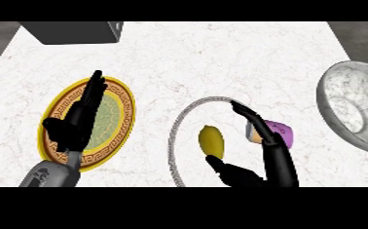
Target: Pick the lemon from the placemat and place it in the bowl
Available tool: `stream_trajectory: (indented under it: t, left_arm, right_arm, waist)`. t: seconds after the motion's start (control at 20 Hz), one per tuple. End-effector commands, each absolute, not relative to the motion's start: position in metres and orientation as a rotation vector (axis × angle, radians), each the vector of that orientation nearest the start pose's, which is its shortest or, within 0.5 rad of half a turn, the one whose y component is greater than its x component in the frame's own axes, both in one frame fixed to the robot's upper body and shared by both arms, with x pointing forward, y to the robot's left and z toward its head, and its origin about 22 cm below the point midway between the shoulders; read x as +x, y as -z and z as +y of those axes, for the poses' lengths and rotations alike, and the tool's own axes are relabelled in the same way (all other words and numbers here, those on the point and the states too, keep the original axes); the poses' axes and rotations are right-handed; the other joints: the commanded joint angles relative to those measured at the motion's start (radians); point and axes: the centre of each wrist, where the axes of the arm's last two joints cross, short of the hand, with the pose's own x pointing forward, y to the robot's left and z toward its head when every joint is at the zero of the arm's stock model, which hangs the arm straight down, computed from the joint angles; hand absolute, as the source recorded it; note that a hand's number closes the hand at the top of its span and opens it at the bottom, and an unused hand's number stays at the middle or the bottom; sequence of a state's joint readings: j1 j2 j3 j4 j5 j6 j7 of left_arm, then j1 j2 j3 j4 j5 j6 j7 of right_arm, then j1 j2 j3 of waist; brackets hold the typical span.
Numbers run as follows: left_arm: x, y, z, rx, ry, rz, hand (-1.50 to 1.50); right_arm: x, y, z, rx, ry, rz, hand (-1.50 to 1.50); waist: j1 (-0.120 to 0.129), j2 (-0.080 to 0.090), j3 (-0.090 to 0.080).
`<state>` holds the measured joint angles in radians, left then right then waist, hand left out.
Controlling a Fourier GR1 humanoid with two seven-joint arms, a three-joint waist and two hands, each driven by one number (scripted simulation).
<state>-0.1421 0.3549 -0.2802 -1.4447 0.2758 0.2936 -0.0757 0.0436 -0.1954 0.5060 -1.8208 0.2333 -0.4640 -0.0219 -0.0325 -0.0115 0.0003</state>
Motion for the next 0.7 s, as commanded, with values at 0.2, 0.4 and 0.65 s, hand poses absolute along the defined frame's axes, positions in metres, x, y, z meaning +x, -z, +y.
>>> stream_trajectory:
  t: [0.2,0.4,0.65]
  left_arm:
    - [0.284,-0.023,0.231,0.082,0.079,-1.576,0.0]
    - [0.278,-0.027,0.228,0.086,0.109,-1.597,0.0]
    - [0.27,-0.031,0.207,0.07,0.103,-1.588,0.0]
  right_arm:
    - [0.153,-0.069,-0.128,-0.482,-0.185,-1.947,-1.5]
    - [0.158,-0.093,-0.129,-0.594,-0.288,-1.783,-1.5]
    - [0.166,-0.125,-0.116,-0.52,-0.366,-1.629,-1.5]
  waist:
    - [0.013,0.008,-0.002]
    - [0.023,0.008,-0.003]
    - [0.034,0.011,-0.001]
